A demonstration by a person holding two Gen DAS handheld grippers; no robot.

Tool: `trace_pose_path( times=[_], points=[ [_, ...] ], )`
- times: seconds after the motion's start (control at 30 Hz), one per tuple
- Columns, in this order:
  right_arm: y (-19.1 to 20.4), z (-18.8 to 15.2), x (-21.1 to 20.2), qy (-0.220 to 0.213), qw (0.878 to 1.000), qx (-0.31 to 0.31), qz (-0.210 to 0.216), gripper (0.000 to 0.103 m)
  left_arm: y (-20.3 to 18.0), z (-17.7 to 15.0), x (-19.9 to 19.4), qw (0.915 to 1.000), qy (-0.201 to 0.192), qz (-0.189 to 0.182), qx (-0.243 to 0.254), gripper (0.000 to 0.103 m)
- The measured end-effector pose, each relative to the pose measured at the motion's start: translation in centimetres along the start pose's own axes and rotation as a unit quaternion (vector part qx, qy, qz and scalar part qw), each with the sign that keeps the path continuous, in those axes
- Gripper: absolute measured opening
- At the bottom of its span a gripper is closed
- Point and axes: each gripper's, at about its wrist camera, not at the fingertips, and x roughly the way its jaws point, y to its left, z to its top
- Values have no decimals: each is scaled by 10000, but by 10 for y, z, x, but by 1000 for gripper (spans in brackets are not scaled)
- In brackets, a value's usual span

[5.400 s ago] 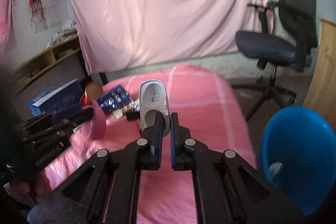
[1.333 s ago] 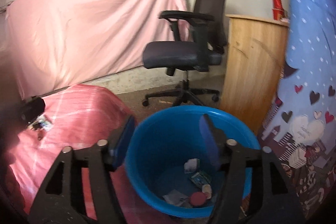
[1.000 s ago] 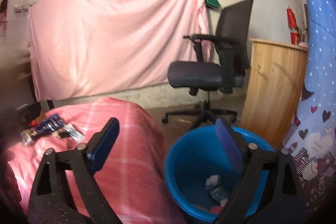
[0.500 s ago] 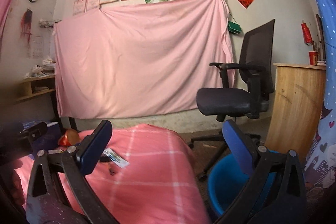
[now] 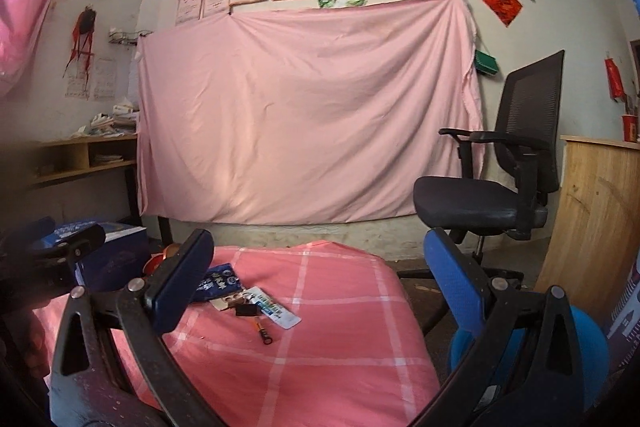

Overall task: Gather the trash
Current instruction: 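Grasp the blue snack wrapper with the left tool while the right tool grasps the orange battery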

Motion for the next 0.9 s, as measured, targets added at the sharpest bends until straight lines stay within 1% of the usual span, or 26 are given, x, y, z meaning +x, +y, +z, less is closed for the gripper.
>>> trace_pose_path(
  times=[0.13,0.27,0.4,0.67,0.8,0.87,0.9],
  points=[
    [6,-4,11,169,9997,-119,99,103,4,-6,9,9999,113,-52,57,102],
    [11,-10,22,428,9987,-210,183,103,8,-10,23,9986,419,-292,125,102],
    [12,-16,34,695,9970,-231,263,103,8,-12,32,9967,615,-467,232,102],
    [21,-25,50,1090,9926,-379,387,103,7,-19,56,9907,1204,-603,203,100],
    [24,-29,61,1375,9887,-415,432,103,7,-21,61,9884,1349,-666,224,95],
    [24,-31,66,1542,9861,-432,448,99,7,-22,63,9874,1408,-676,238,93],
    [25,-33,69,1633,9846,-436,445,97,7,-22,64,9869,1445,-679,243,91]
  ],
)
